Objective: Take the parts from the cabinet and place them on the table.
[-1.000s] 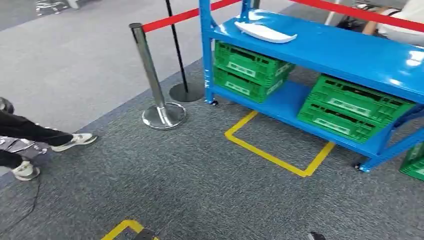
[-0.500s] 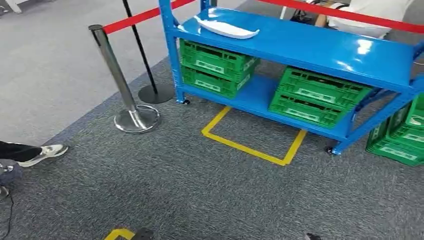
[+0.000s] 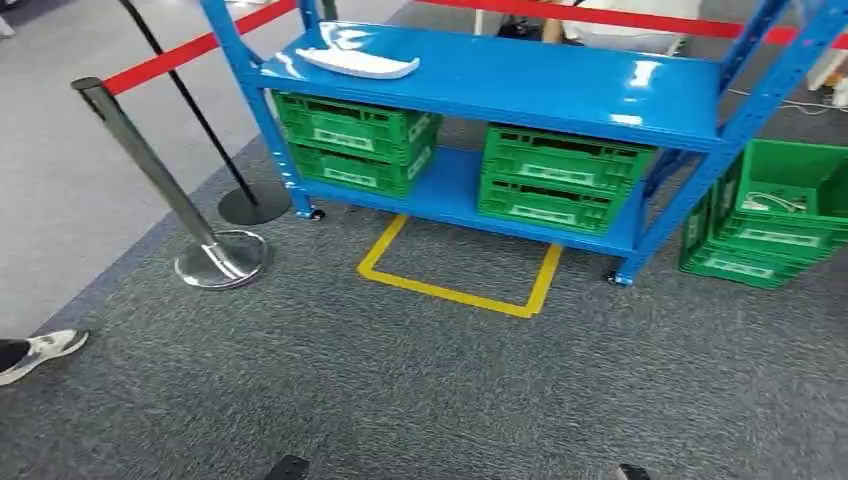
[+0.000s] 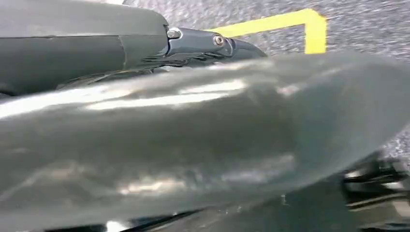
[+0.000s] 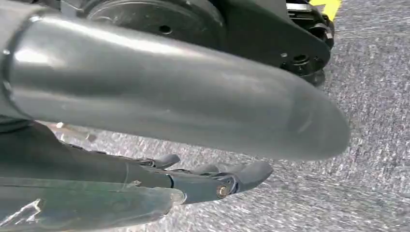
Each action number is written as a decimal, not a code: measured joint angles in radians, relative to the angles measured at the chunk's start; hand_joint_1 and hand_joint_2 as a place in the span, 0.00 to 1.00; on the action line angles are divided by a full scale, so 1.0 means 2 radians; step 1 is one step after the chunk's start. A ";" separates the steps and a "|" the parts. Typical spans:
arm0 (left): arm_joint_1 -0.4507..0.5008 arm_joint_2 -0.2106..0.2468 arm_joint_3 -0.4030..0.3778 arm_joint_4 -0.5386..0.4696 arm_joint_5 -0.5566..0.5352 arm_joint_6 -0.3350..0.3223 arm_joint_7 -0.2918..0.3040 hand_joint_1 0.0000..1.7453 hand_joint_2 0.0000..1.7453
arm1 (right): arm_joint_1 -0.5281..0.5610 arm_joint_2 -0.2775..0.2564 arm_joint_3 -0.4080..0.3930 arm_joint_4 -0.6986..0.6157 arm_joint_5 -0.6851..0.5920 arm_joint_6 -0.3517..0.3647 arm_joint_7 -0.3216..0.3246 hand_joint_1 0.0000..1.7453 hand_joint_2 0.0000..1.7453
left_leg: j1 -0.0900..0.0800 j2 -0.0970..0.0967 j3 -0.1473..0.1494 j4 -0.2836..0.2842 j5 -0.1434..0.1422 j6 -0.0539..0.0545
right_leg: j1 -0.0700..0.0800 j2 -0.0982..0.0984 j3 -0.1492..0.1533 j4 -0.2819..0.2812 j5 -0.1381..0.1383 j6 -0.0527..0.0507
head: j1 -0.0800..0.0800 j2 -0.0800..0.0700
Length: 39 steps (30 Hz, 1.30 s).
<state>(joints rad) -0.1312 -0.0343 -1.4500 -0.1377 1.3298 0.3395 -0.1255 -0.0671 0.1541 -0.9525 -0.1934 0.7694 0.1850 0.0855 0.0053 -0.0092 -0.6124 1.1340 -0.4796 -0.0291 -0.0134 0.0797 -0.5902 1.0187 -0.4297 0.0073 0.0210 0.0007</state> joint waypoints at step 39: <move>-0.001 0.002 -0.003 0.000 0.002 0.000 0.001 0.00 0.00 | 0.002 0.003 0.002 0.001 0.019 -0.002 0.009 0.00 0.00 | 0.004 -0.005 0.035 -0.076 0.014 0.018 | 0.001 -0.025 -0.038 0.049 -0.027 0.022 | 0.004 0.000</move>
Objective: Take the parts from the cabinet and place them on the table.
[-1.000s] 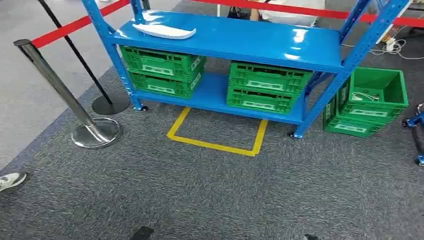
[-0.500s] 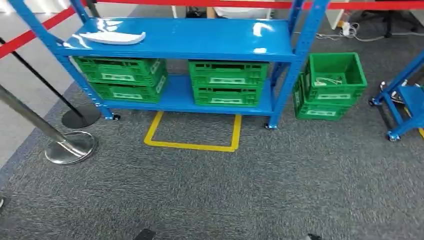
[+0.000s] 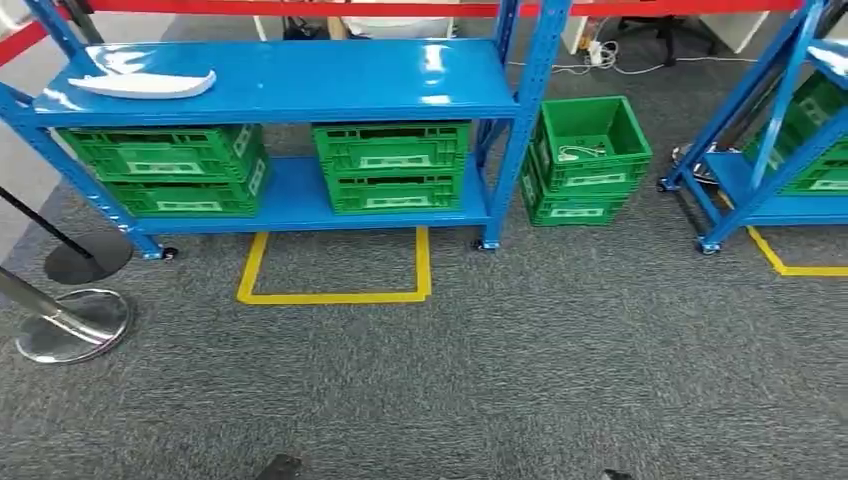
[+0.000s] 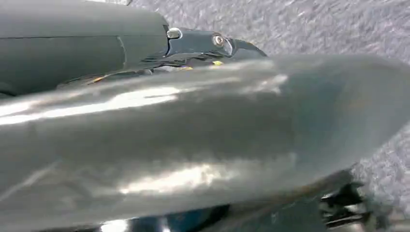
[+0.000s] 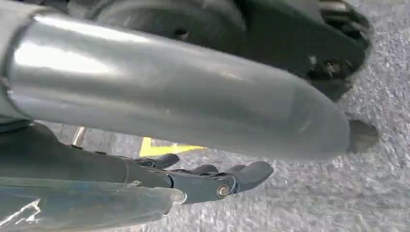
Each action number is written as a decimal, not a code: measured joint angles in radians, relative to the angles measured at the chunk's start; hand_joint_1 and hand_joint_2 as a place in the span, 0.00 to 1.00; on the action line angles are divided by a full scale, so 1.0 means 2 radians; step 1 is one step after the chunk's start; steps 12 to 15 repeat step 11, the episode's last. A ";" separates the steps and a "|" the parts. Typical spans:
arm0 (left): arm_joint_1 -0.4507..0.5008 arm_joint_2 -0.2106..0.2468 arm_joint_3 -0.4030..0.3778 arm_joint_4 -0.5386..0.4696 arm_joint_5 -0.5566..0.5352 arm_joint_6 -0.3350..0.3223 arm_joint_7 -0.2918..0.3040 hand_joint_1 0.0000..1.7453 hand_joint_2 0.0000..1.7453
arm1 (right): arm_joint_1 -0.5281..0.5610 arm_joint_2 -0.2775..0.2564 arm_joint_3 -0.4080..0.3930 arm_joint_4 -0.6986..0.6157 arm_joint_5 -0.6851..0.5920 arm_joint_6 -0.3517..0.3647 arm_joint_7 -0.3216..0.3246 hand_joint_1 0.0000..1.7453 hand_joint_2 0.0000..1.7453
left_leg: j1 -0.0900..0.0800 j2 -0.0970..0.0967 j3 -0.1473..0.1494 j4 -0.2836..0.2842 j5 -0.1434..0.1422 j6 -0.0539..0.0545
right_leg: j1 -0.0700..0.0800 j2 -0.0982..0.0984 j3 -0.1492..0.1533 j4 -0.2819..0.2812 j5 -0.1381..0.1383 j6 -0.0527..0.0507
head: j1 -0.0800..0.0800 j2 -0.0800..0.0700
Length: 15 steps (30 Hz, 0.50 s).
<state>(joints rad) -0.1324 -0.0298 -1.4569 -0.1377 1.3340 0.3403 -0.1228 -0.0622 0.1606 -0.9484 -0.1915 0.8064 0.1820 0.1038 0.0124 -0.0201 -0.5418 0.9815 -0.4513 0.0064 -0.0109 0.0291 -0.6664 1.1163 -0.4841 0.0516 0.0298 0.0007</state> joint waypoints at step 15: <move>0.006 0.002 0.001 0.000 0.023 -0.001 -0.016 0.00 0.00 | -0.003 0.001 0.000 0.000 -0.001 -0.008 -0.019 0.00 0.00 | -0.008 0.020 0.004 0.004 -0.005 -0.001 | 0.000 -0.019 0.044 -0.047 0.020 -0.005 | -0.001 0.000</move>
